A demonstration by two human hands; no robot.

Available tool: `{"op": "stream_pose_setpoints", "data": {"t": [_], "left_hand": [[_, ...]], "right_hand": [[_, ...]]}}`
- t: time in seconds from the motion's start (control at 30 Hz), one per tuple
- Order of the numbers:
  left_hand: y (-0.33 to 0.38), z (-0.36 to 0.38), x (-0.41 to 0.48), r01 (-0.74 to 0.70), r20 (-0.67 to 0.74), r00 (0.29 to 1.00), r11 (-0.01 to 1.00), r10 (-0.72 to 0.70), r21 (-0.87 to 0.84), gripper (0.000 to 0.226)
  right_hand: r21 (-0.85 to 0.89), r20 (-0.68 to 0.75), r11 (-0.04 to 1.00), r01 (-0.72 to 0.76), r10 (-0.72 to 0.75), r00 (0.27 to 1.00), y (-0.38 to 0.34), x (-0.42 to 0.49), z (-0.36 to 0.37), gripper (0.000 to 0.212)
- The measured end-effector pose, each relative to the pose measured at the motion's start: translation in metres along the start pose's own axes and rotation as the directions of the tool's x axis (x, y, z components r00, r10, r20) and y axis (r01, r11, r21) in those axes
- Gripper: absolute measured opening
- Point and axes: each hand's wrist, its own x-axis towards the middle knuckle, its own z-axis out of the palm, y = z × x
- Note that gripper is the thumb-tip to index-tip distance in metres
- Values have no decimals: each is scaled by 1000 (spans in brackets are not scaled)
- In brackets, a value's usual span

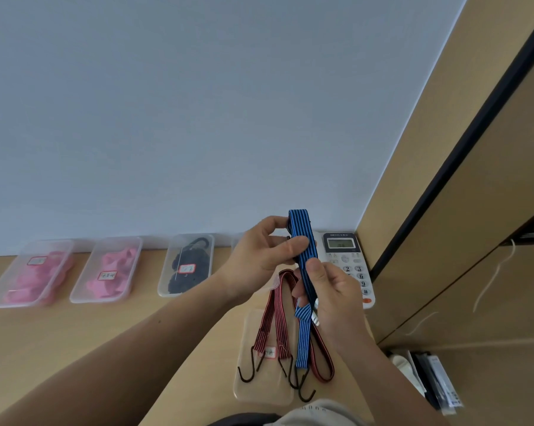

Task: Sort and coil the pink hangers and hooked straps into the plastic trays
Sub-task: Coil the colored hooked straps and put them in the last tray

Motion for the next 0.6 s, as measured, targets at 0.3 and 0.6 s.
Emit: {"op": "stream_pose_setpoints", "data": {"t": [0.3,0.6], "left_hand": [[1,-1,0,-127,-92,985,975,146,184,37],[-14,-11,-3,-490,245,789,337,564,804,44]], "right_hand": [[14,10,1000,6,-6,1000,-5,0,1,41],[80,29,995,-60,58,998,-5,1,3,57]]}}
